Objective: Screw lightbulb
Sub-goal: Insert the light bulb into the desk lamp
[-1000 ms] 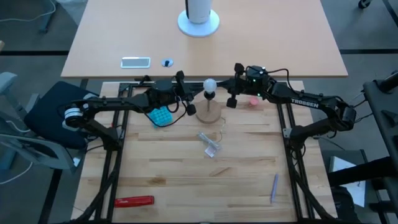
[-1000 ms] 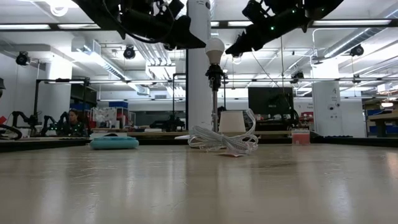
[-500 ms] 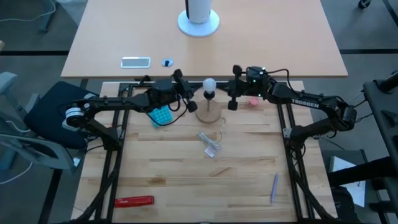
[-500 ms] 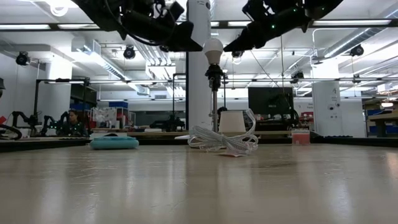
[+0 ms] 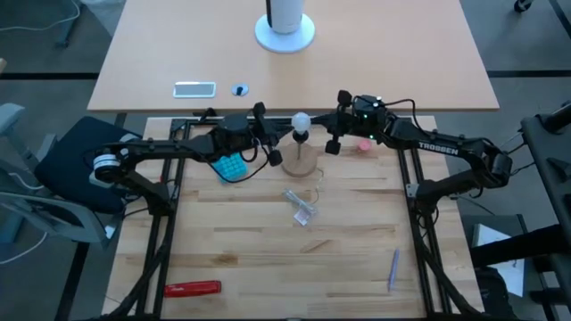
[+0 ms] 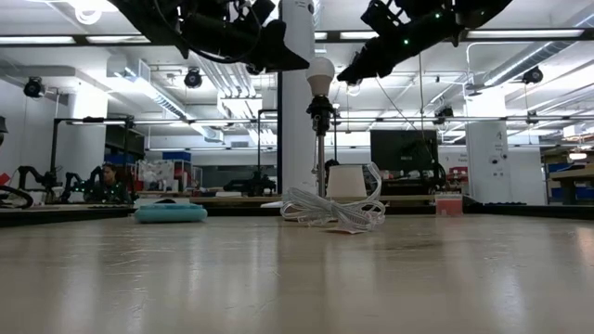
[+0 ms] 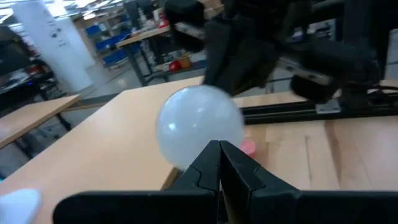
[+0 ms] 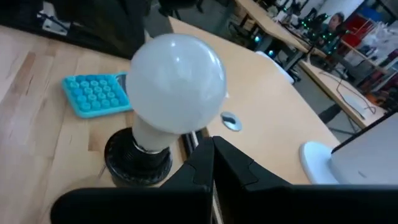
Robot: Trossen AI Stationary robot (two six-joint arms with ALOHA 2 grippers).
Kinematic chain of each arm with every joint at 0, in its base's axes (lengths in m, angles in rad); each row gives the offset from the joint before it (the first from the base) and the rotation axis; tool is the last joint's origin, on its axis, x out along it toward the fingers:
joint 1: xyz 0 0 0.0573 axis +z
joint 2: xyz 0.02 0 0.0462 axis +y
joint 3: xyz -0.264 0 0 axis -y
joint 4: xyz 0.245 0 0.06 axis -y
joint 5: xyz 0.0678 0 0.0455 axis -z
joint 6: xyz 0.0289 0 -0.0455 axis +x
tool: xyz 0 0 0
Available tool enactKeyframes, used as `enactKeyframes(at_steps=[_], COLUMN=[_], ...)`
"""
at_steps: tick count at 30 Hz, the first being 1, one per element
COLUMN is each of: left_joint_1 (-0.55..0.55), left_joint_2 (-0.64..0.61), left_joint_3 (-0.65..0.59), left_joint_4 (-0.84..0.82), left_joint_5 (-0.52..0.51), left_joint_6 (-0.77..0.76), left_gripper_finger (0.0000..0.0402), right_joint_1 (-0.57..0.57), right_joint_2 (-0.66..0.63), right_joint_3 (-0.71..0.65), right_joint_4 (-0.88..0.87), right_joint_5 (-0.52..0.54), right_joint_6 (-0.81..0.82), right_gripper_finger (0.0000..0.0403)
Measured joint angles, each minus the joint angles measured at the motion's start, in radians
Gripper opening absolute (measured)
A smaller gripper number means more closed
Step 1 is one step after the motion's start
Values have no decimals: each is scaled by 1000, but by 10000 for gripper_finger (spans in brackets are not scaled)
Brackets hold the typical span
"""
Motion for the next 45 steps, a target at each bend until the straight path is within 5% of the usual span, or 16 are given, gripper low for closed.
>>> enactKeyframes(at_steps=[17,29,45], left_joint_1=[8,7,27], left_joint_2=[1,-15,15], left_joint_3=[0,0,0], left_joint_4=[6,-82,-14], left_joint_5=[-71,-54,4], left_joint_6=[-16,-45,-23], left_gripper_finger=[0,0,0], right_joint_1=[10,10,11], right_joint_2=[1,-28,9], right_joint_3=[0,0,0], right_joint_4=[-21,-47,9], right_joint_5=[-110,29,-25], right_joint_6=[-23,-34,-36], right_gripper_finger=[0,0,0])
